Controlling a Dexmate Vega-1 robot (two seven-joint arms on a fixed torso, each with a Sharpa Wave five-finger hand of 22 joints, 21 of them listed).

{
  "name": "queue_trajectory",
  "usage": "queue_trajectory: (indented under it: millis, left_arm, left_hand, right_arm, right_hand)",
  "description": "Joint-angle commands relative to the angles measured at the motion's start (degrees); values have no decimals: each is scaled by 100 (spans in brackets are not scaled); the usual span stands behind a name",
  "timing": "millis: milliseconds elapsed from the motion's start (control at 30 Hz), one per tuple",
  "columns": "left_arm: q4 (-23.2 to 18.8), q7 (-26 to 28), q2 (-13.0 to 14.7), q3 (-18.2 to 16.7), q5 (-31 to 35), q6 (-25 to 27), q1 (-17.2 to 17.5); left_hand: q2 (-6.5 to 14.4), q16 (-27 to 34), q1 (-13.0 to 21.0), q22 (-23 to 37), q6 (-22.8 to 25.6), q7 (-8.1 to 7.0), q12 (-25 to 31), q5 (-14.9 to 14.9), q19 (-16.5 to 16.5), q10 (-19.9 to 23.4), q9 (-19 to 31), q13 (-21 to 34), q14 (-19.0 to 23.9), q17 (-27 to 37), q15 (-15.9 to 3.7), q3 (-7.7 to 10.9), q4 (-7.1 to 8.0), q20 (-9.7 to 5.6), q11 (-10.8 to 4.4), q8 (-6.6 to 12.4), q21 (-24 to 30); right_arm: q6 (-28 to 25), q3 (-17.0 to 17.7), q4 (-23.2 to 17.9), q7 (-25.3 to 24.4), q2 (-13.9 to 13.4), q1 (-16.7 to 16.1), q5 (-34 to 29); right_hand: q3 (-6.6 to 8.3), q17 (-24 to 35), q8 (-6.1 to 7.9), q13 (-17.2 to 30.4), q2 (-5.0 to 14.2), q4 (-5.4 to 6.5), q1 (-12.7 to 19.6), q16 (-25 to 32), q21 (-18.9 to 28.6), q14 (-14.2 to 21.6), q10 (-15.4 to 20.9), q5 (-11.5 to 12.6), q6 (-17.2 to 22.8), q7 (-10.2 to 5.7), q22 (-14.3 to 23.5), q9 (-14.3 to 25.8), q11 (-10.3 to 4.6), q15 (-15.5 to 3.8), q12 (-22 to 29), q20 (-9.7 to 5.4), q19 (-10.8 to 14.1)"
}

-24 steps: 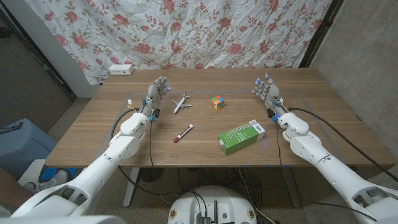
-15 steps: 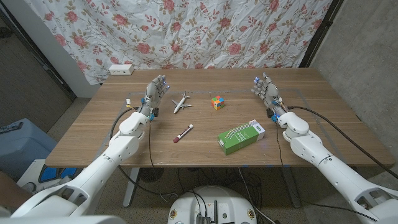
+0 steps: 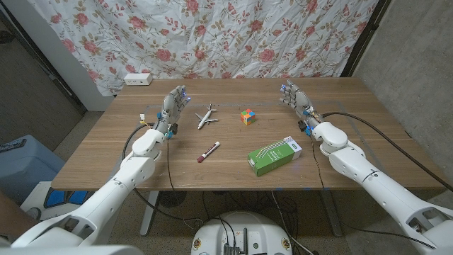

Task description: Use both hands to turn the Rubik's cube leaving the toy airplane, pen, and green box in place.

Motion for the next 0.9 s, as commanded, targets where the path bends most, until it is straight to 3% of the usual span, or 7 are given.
queue_trajectory:
  millis: [33,133,200,533,600,700,900]
  left_arm:
    - [-216,95,121,-92,35,-70,198]
    - [-250,93,160,-115,34,-83,245]
    - [-242,97,166,-129,42,-118,262]
    - [-262,209,137,-146,170,-314,325]
    - [-327,237,152,-153,175,-302,359]
    - [-373,273,168,-160,200,-309,394]
    - [-557,475,215,-209,239,-235,530]
  left_hand:
    - [331,24,19,30,-3,-43,12,25,58,28,7,17,11,19,-294,24,-18,-190,-28,17,35]
    - [330,22,20,30,-6,-45,13,25,57,34,7,17,10,19,-295,25,-22,-192,-52,14,34]
    - [329,23,20,30,-5,-48,11,25,57,31,7,17,17,19,-295,25,-24,-187,-48,14,33]
    - [327,28,25,29,50,-37,28,25,75,92,6,16,52,17,-298,31,-40,-177,-36,30,37]
    - [326,27,26,29,56,-39,29,25,76,100,6,16,54,17,-297,31,-42,-177,-42,31,37]
    - [324,23,25,29,53,-40,21,25,73,87,6,16,51,17,-299,32,-46,-180,-55,27,35]
    - [317,19,22,29,32,-52,12,24,58,75,6,16,46,19,-304,30,-50,-171,-56,15,28]
  right_arm:
    - [-311,-216,-404,-33,-306,246,-699]
    - [-626,-265,-676,-93,-443,259,-886]
    - [-661,-275,-729,-130,-455,260,-950]
    - [-1087,-614,-995,460,-840,707,-1536]
    - [-1515,-812,-1224,558,-1015,878,-1997]
    - [-1683,-930,-1358,677,-1106,1010,-2295]
    - [-1947,-1110,-1530,1081,-1234,1260,-2645]
  right_hand:
    - [18,-33,16,8,-4,-86,73,-3,17,-70,-23,-7,29,-51,13,9,11,-35,6,-69,-78]
    - [29,-52,9,7,-5,-112,98,-2,19,-88,-37,-12,8,-78,12,9,-5,-56,3,-90,-96]
    - [51,-83,16,4,-1,-156,142,7,29,-90,-22,-19,18,-95,9,8,-95,-49,14,-101,-109]
    - [116,-242,-37,-5,-78,-407,353,-6,19,-304,-172,-78,-201,-239,7,6,-144,-5,-17,18,-339]
    - [124,-286,-45,-6,-97,-464,393,-4,14,-374,-235,-96,-287,-292,8,6,-162,7,-25,92,-431]
    - [126,-342,-56,-7,-119,-523,423,7,23,-455,-324,-120,-431,-369,10,7,-172,27,-30,211,-506]
    - [125,-408,-67,-7,-136,-578,446,-6,23,-636,-469,-143,-611,-443,13,9,-189,121,-42,289,-642]
